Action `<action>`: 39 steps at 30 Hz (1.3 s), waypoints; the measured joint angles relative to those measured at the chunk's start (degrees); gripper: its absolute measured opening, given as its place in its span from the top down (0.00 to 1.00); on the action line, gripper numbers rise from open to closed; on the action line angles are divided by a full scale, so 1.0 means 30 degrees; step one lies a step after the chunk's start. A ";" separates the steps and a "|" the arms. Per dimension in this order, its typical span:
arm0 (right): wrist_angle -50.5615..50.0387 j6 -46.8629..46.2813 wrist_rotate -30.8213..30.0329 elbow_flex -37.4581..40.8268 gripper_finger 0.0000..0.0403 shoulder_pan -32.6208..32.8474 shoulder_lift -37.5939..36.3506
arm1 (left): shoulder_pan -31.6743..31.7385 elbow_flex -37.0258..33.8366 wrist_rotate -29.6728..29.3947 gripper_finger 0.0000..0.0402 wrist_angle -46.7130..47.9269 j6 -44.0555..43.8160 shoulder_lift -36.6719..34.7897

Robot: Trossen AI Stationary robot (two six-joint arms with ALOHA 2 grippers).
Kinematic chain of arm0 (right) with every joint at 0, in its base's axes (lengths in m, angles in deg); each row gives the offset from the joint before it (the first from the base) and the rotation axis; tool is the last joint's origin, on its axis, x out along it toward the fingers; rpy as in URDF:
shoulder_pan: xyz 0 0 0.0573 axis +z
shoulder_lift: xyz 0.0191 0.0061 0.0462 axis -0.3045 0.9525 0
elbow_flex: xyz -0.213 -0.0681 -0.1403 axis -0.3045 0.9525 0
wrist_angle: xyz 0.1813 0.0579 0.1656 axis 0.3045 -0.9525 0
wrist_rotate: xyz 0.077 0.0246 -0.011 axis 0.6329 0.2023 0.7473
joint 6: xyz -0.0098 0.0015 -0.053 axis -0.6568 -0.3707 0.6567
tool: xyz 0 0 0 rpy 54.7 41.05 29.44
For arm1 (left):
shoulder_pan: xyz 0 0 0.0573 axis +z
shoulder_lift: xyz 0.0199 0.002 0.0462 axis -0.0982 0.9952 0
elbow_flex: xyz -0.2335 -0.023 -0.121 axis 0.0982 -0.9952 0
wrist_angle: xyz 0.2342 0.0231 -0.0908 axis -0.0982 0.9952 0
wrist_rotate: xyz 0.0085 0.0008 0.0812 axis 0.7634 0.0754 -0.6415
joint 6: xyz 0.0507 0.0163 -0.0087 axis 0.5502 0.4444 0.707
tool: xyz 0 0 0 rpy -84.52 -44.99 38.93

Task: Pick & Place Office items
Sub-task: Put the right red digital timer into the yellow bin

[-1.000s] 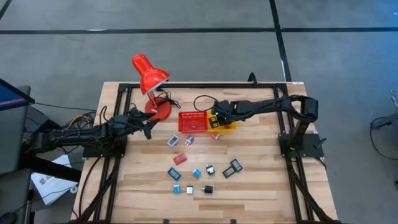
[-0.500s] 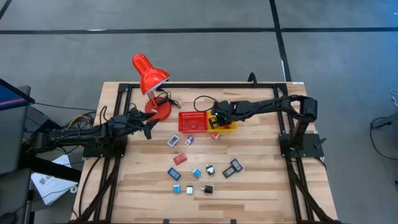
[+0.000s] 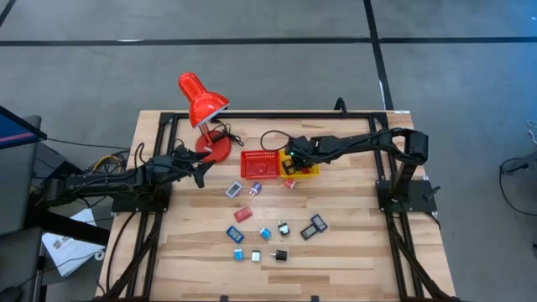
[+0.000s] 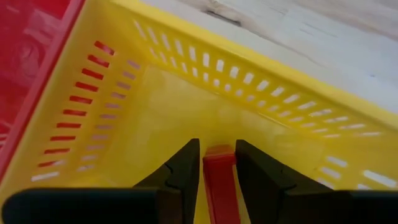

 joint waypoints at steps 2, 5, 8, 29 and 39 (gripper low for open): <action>0.0000 0.0407 0.0004 0.0000 0.76 0.0002 0.0000 | 0.0000 0.0003 0.0001 0.51 0.0000 0.0004 0.0000; 0.0007 0.0631 0.0004 0.0000 0.76 0.0007 0.0000 | -0.0001 0.0001 -0.0003 0.51 0.0000 -0.0001 0.0000; 0.0056 0.1129 -0.0016 0.0000 0.76 0.0007 0.0000 | -0.0003 0.0002 0.0003 0.51 0.0000 0.0003 0.0000; 0.0031 0.0986 -0.0076 0.0000 0.59 -0.0027 -0.0008 | -0.0003 -0.0004 -0.0002 0.51 0.0000 0.0004 0.0000; -0.0393 0.3104 -0.0424 -0.1863 0.46 -0.0029 -0.0022 | -0.0003 0.0001 -0.0001 0.51 -0.0001 -0.0004 0.0002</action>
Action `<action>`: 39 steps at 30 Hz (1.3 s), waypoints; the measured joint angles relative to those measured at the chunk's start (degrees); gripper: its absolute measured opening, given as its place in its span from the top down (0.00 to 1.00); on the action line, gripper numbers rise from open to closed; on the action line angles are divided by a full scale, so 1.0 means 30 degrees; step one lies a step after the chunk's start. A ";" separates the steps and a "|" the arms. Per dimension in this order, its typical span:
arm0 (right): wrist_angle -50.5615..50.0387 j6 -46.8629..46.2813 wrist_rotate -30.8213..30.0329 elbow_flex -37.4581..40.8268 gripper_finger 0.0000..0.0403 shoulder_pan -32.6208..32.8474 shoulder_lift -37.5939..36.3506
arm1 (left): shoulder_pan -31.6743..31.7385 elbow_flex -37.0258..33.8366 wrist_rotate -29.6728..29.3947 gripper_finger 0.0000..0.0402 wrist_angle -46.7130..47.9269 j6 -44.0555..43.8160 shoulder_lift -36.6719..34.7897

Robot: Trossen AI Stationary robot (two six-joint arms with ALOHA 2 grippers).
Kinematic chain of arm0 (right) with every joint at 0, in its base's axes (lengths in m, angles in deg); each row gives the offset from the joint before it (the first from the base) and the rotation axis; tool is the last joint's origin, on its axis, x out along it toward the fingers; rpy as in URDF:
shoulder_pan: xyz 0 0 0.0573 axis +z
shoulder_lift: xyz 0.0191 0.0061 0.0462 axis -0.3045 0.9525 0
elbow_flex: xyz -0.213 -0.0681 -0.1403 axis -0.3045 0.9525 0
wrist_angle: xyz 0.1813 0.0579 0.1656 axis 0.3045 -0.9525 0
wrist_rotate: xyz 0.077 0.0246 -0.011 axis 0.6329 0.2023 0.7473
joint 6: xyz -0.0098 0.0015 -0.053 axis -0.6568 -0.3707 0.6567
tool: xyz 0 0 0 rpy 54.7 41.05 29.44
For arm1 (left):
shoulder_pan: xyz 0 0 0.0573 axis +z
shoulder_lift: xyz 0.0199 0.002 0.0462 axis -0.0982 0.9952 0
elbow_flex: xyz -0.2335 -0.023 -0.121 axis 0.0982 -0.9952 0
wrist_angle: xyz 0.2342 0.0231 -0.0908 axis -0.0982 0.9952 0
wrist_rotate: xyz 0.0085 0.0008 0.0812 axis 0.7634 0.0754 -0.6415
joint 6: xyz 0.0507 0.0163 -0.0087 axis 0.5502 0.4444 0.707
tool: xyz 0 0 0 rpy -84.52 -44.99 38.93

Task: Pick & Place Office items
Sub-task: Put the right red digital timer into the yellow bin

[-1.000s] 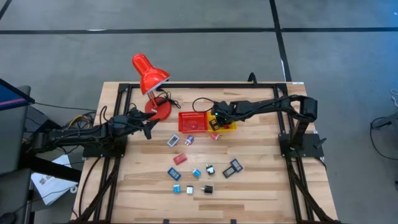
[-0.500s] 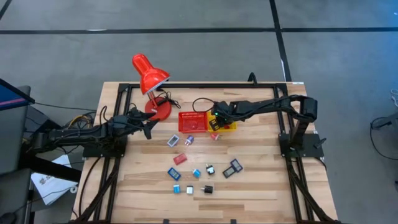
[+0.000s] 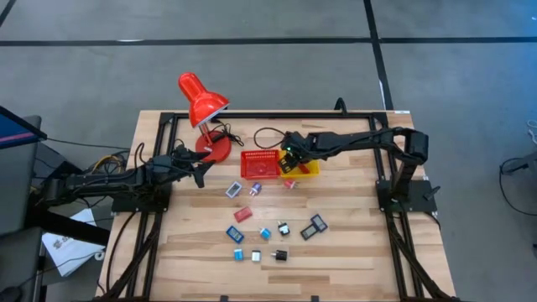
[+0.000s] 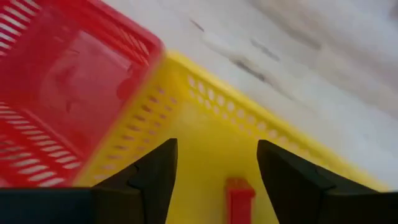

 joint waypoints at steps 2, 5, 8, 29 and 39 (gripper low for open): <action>-0.0551 0.0952 0.0037 -0.0658 0.46 0.0000 -0.0015 | -0.0001 -0.0005 0.0002 0.51 -0.0003 0.0000 -0.0002; -0.1933 0.2808 0.0462 -0.1367 0.46 0.0000 -0.0015 | 0.0005 -0.0005 0.0001 0.51 -0.0001 0.0000 -0.0002; -0.2858 0.3941 0.0572 -0.1569 0.46 0.0007 -0.0015 | -0.0001 -0.0002 0.0005 0.51 -0.0004 0.0000 0.0002; -0.2685 0.6566 0.1896 -0.0356 0.46 -0.0135 -0.0007 | -0.0001 -0.0005 0.0001 0.51 -0.0002 0.0000 0.0001; -0.2344 0.6523 0.1849 0.0633 0.46 -0.0137 0.0007 | -0.0001 -0.0005 0.0005 0.51 0.0001 0.0000 0.0003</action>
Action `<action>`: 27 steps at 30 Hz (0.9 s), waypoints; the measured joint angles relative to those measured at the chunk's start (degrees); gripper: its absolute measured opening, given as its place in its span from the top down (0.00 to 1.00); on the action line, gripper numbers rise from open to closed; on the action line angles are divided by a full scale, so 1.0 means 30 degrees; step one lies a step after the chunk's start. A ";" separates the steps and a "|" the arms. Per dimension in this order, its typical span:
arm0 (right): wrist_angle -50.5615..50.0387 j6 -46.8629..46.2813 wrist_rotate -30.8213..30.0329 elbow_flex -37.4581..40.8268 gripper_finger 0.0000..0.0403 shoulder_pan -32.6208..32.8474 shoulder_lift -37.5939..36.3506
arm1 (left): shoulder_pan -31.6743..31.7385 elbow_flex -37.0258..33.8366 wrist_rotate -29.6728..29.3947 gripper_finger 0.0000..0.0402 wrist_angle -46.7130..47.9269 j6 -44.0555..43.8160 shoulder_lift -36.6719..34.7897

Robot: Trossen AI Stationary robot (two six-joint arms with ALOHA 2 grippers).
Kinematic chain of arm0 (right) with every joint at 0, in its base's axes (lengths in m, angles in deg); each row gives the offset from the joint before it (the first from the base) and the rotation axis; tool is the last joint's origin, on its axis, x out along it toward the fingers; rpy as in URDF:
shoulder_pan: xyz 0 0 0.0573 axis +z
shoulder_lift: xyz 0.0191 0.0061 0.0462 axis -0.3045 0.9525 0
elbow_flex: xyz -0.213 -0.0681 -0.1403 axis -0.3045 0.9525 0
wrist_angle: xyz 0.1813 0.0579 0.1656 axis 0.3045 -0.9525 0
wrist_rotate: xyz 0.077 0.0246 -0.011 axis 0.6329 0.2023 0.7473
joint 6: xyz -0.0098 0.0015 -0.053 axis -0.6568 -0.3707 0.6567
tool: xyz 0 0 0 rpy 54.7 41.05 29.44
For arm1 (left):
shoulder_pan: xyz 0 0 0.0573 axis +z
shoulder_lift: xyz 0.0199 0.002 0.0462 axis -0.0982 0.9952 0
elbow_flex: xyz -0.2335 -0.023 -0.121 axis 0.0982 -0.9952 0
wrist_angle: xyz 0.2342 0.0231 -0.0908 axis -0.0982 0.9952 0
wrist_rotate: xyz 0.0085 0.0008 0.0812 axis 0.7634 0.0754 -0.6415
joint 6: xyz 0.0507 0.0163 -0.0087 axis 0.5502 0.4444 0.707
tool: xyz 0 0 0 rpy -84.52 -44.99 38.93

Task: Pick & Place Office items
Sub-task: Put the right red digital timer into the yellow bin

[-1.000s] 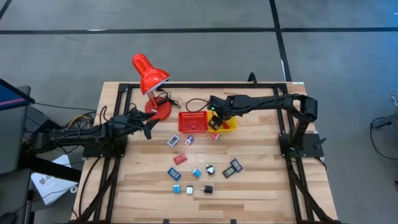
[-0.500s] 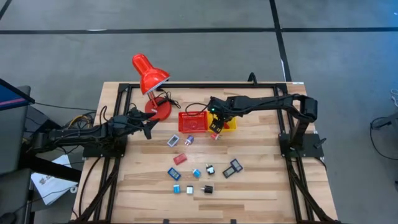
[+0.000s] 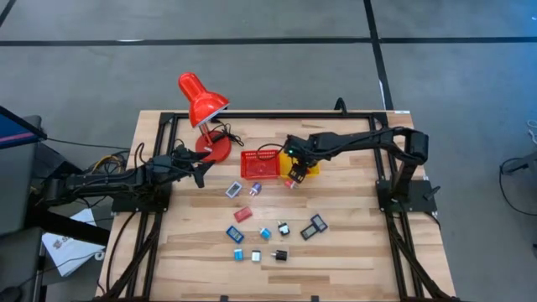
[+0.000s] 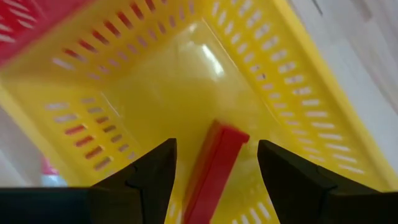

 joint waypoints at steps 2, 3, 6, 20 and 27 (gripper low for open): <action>-0.0036 -0.0017 0.0000 0.0050 0.46 -0.0002 0.0000 | 0.0005 0.0002 -0.0007 0.51 -0.0007 0.0000 -0.0003; 0.0021 -0.0017 -0.0016 0.0050 0.46 -0.0002 0.0000 | 0.0004 0.0004 -0.0007 0.51 -0.0004 0.0000 -0.0001; 0.0043 -0.0027 -0.0758 0.0050 0.46 0.0008 0.0000 | 0.0002 0.0002 0.0000 0.51 -0.0002 0.0000 0.0002; -0.1484 -0.1002 -0.1864 0.0043 0.46 -0.0249 0.0000 | 0.0001 0.0007 -0.0001 0.51 -0.0007 -0.0007 -0.0004; -0.1833 -0.1532 -0.2433 0.0043 0.46 -0.0265 0.0000 | 0.0005 0.0002 -0.0007 0.51 -0.0002 -0.0002 0.0002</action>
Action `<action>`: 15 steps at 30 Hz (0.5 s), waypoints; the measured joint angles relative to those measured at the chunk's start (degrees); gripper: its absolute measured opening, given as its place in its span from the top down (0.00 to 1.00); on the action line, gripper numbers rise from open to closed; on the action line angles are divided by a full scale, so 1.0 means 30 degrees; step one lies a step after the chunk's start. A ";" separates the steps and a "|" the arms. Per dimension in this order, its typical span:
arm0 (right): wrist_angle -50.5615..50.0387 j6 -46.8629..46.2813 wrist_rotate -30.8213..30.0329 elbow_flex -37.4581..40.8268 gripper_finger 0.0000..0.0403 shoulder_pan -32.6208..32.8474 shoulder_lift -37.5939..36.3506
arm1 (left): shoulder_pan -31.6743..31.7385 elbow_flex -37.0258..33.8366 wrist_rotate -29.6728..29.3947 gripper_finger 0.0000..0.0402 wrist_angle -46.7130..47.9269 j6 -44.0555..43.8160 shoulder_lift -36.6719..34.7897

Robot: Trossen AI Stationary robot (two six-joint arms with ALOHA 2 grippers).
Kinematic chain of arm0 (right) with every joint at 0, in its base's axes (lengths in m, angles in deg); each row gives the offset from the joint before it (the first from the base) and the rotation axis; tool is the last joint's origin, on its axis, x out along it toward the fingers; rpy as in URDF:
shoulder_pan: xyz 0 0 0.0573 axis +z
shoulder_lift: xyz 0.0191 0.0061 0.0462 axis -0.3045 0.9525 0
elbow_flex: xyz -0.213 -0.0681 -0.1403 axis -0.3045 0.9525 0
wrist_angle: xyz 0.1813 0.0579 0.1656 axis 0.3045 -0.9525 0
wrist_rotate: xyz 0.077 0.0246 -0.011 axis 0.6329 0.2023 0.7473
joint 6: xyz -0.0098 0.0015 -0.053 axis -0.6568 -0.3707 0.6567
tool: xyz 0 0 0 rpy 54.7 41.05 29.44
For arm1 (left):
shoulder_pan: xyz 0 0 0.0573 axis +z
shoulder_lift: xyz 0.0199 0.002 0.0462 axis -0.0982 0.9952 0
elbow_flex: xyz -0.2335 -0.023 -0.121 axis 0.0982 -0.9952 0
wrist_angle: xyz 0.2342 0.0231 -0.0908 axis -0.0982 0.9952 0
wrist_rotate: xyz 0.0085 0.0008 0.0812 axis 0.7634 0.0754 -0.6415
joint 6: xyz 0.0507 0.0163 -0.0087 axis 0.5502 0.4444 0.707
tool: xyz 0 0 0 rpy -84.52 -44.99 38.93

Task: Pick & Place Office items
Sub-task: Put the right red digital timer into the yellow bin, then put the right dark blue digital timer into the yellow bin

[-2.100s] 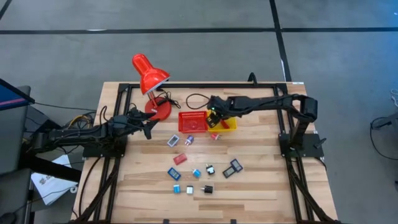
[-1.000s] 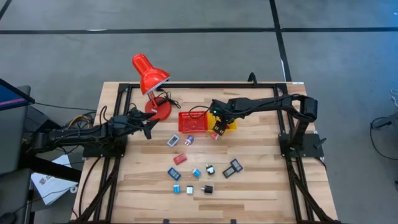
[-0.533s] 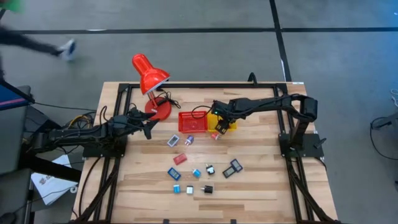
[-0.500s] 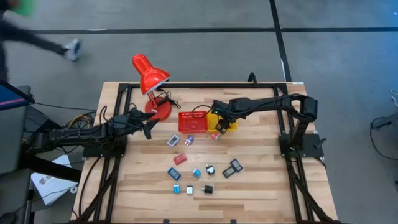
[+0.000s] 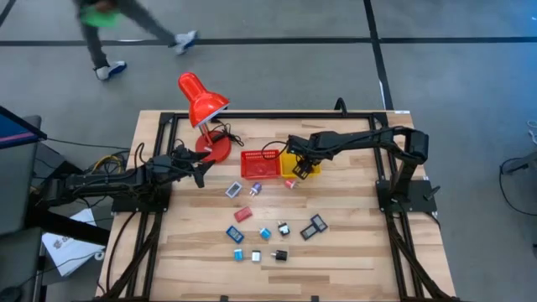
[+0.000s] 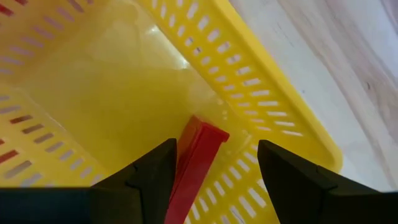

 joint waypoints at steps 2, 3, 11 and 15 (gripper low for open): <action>0.0128 0.0000 0.0007 -0.0004 0.46 0.0001 0.0000 | 0.0002 -0.0002 0.0001 0.51 0.0002 0.0002 -0.0001; 0.0130 0.0004 0.0007 -0.0007 0.46 0.0005 0.0000 | -0.0002 -0.0002 0.0004 0.51 -0.0005 0.0002 -0.0004; 0.0141 -0.0149 0.0007 -0.0037 0.46 0.0325 0.0000 | -0.0002 -0.0002 0.0003 0.51 0.0002 -0.0001 -0.0004; 0.0141 -0.0157 0.0007 -0.0579 0.46 0.0336 0.0000 | -0.0005 -0.0002 0.0000 0.51 0.0002 0.0002 -0.0007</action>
